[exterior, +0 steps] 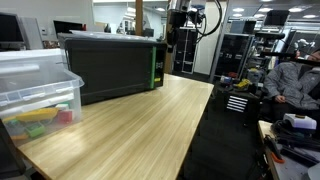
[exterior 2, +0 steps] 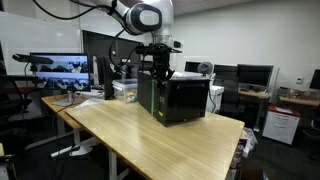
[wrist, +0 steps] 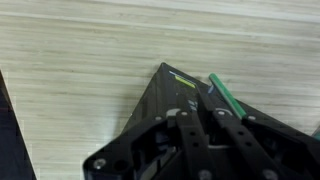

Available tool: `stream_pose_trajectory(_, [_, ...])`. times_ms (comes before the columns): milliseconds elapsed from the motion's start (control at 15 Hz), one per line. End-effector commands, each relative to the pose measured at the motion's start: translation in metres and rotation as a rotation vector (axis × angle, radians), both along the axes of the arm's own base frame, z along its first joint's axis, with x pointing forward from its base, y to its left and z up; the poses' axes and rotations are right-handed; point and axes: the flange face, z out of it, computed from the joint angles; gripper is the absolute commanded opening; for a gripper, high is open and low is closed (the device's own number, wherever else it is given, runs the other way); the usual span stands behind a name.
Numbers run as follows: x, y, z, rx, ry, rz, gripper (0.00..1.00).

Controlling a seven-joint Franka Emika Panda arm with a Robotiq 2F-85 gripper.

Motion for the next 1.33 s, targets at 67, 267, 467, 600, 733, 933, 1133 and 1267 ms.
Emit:
stream_pose_trajectory(67, [-0.033,0.029,0.011,0.021,-0.012,0.022,0.08])
stream_pose_trajectory(267, [-0.034,0.039,0.005,0.000,-0.015,0.055,0.08])
stream_pose_trajectory(467, [-0.029,0.039,-0.004,-0.020,-0.025,0.060,0.08])
stream_pose_trajectory(600, [-0.027,0.034,-0.010,-0.040,-0.030,0.058,0.08])
stream_pose_trajectory(733, [-0.025,0.027,-0.013,-0.063,-0.042,0.062,0.08])
stream_pose_trajectory(933, [-0.023,0.008,-0.014,-0.117,-0.057,0.064,0.08])
stream_pose_trajectory(1133, [-0.016,0.007,-0.015,-0.137,-0.075,0.092,0.08])
stream_pose_trajectory(1267, [-0.010,0.010,-0.014,-0.145,-0.080,0.117,0.08])
